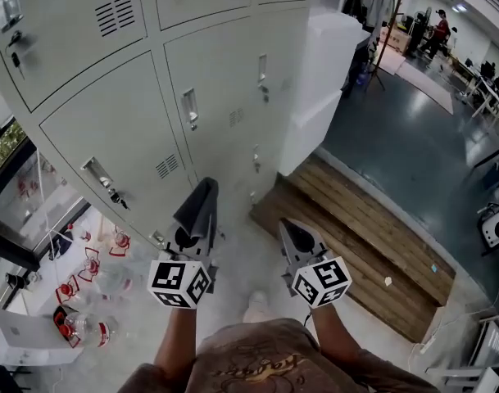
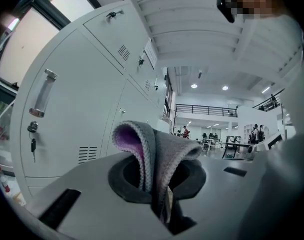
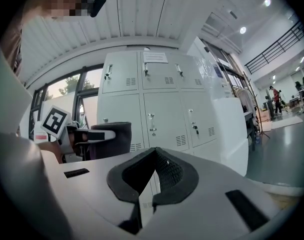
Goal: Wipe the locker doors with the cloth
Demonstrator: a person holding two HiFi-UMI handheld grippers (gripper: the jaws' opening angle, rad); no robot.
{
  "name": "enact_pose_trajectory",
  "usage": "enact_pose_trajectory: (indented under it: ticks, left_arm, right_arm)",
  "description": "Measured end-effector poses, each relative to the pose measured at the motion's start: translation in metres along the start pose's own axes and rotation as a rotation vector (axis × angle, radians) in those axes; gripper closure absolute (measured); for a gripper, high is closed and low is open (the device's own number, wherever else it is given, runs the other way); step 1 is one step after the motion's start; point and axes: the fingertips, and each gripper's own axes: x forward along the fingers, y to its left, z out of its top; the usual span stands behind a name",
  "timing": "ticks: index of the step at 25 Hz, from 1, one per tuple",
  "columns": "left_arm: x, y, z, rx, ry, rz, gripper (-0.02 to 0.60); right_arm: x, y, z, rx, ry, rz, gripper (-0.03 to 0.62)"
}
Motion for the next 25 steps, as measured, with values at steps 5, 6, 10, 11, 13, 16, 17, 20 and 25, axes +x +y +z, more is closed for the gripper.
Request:
enact_pose_trajectory:
  ticks: [5, 6, 10, 11, 13, 16, 17, 20, 25]
  left_arm:
    - [0.038, 0.009, 0.006, 0.006, -0.003, 0.057, 0.545]
    - [0.042, 0.012, 0.007, 0.008, -0.003, 0.068, 0.545]
    - [0.057, 0.023, 0.010, 0.034, 0.004, 0.101, 0.545]
    - [0.059, 0.026, 0.011, 0.042, 0.004, 0.106, 0.543]
    - [0.064, 0.031, 0.013, 0.057, 0.005, 0.111, 0.544]
    - [0.070, 0.039, 0.014, 0.074, 0.017, 0.113, 0.543]
    - [0.072, 0.043, 0.014, 0.075, 0.023, 0.114, 0.545]
    - [0.077, 0.052, 0.015, 0.080, 0.041, 0.124, 0.544]
    - [0.086, 0.060, 0.029, 0.127, 0.039, 0.119, 0.544]
  right_arm:
    - [0.040, -0.034, 0.010, 0.011, 0.010, 0.062, 0.597]
    - [0.048, -0.039, 0.010, 0.010, 0.015, 0.073, 0.597]
    - [0.076, -0.048, 0.013, 0.004, 0.026, 0.113, 0.597]
    - [0.082, -0.048, 0.013, 0.002, 0.027, 0.123, 0.597]
    - [0.093, -0.047, 0.014, -0.002, 0.027, 0.138, 0.597]
    - [0.105, -0.046, 0.015, 0.005, 0.026, 0.150, 0.597]
    - [0.108, -0.045, 0.016, 0.008, 0.026, 0.153, 0.597]
    - [0.117, -0.041, 0.020, 0.010, 0.026, 0.162, 0.597]
    - [0.128, -0.041, 0.021, 0.014, 0.031, 0.155, 0.597]
